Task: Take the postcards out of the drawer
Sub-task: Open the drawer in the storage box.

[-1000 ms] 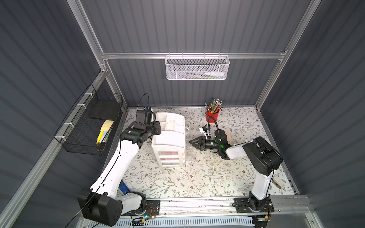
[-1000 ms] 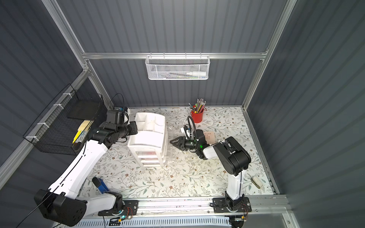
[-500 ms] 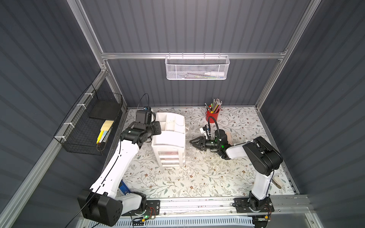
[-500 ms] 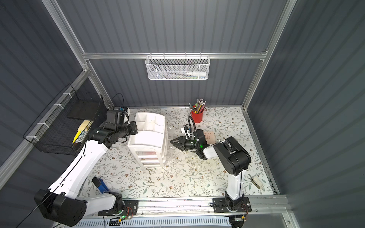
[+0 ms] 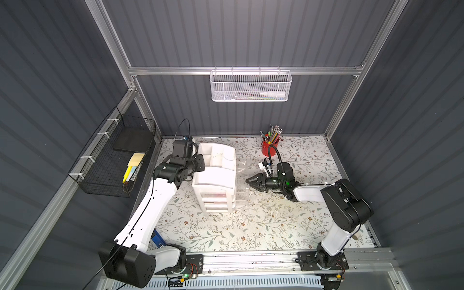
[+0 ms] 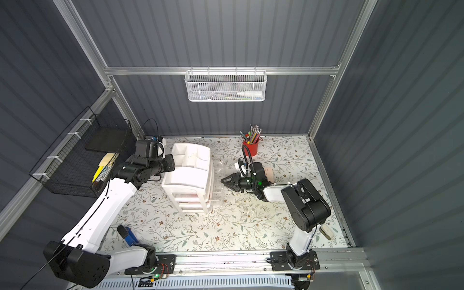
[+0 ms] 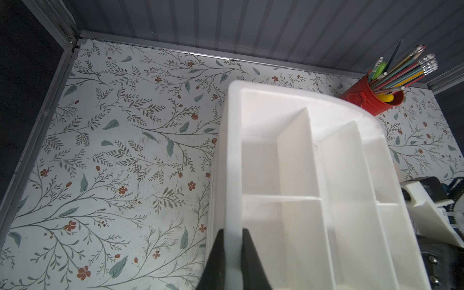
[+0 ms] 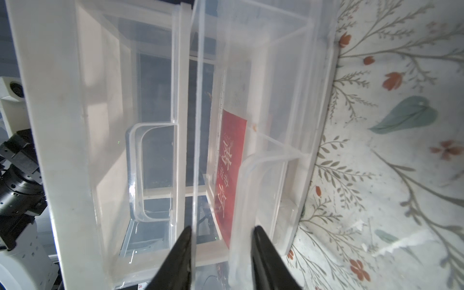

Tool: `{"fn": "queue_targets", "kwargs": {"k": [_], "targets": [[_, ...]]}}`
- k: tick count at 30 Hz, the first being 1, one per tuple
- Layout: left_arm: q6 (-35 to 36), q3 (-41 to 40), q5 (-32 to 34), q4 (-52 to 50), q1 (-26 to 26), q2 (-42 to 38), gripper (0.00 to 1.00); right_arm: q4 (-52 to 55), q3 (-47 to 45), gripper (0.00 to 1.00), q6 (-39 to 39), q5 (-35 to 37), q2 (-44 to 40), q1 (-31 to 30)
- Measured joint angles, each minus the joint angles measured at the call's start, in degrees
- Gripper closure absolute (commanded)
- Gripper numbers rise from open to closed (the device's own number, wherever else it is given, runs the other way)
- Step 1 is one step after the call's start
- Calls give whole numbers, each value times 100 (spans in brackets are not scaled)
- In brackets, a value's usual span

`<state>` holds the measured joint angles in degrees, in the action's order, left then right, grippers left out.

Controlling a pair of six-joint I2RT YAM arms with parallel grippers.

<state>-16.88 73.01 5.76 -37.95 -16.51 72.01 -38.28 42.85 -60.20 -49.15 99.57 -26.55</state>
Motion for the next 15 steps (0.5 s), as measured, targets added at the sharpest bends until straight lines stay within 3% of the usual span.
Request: {"fn": "queue_targets", "kwargs": {"k": [15], "targets": [[17, 17, 24, -48, -7, -11, 100, 350, -192, 63, 310, -210, -256, 411]]}}
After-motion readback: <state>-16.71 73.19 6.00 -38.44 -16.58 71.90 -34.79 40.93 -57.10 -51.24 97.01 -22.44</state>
